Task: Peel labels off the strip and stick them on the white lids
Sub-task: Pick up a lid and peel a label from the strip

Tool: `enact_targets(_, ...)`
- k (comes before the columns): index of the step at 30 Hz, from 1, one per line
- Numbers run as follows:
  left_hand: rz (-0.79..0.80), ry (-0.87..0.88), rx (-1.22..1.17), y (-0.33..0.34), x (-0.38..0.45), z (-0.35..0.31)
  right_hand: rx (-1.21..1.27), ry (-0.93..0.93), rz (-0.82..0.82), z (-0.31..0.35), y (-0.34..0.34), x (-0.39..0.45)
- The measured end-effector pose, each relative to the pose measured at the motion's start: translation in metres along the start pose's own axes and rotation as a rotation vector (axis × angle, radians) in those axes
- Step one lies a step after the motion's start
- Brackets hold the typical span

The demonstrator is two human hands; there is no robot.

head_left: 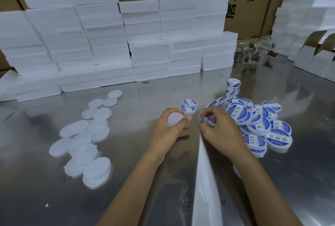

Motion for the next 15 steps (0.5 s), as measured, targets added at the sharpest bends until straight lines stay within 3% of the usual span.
enact_targets(5, -0.012, -0.018, 0.137, 0.005, 0.007, 0.007, -0.104, -0.057, 0.114, 0.005, 0.013, -0.005)
enact_targets(10, -0.012, -0.068, 0.029, -0.005, 0.007, 0.009, -0.111, -0.041, 0.106, 0.006, 0.016, -0.004)
enact_targets(15, 0.068, -0.113, -0.091, -0.004, 0.008, 0.007, 0.047, 0.011, 0.08, 0.006, 0.014, -0.003)
Point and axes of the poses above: each hand's wrist, its own x-axis towards the middle knuckle, its own y-axis out of the palm, z = x × y, the point moved 5 cm from there along x, towards the middle knuckle, and after that the axes turned 7 degrees about z, right-handed, at the moved point
